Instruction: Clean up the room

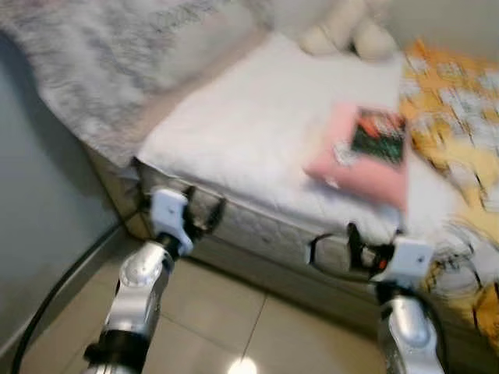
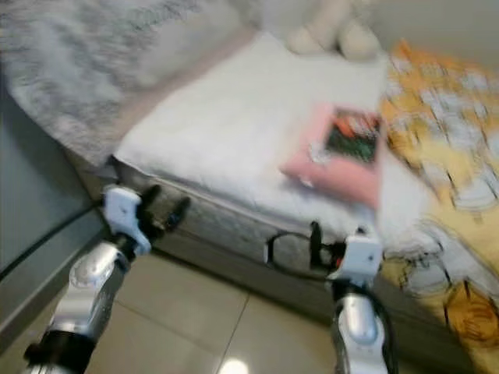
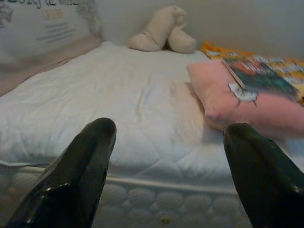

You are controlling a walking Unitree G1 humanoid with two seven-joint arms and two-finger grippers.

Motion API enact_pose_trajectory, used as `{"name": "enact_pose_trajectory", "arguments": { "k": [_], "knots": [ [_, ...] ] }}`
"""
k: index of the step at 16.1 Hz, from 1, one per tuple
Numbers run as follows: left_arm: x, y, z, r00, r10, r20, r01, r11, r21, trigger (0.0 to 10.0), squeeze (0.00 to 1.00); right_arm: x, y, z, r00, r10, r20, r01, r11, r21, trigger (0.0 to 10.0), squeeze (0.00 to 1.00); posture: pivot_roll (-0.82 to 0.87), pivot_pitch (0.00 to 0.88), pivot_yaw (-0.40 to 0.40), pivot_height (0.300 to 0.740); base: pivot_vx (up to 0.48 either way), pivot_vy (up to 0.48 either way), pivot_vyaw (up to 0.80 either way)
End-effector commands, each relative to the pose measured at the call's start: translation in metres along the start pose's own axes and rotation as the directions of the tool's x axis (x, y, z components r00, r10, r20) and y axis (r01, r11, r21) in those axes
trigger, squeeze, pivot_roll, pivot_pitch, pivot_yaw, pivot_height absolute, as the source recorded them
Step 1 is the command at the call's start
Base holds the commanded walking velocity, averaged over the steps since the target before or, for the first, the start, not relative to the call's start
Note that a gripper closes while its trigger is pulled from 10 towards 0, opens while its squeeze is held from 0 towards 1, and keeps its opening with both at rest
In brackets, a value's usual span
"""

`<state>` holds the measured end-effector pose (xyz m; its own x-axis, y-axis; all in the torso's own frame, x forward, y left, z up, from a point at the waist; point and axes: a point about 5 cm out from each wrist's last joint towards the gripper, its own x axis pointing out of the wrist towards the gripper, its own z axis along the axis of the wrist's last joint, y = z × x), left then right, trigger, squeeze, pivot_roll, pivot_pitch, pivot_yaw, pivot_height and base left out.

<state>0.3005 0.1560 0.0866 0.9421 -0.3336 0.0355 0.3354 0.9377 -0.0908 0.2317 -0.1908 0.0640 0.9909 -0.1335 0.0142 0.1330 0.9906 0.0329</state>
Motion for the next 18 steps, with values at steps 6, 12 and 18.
{"name": "enact_pose_trajectory", "arguments": {
  "k": [6,12,18],
  "knots": [
    [0.017,-0.017,0.006,0.999,-0.039,0.007,0.039,0.999,0.019,10.0,0.0,-0.003,-0.014,-0.009,0.997,-0.053,-0.047,0.052,0.998,-0.04,10.0,0.0,0.01,0.0,0.036,0.74,0.0,-0.455,-0.56],
    [0.018,-0.008,-0.006,0.989,0.129,-0.065,-0.134,0.988,-0.071,10.0,0.0,0.0,-0.009,-0.012,0.998,-0.011,-0.064,0.008,0.998,-0.057,10.0,0.0,0.01,0.0,0.05,0.74,0.0,-0.452,0.0],
    [0.024,-0.016,-0.007,0.992,0.099,-0.083,-0.1,0.995,-0.007,10.0,0.0,0.002,-0.015,-0.016,0.995,-0.038,-0.09,0.033,0.998,-0.055,10.0,0.0,0.01,0.0,0.043,0.74,0.0,-0.45,0.51]
  ]
}}
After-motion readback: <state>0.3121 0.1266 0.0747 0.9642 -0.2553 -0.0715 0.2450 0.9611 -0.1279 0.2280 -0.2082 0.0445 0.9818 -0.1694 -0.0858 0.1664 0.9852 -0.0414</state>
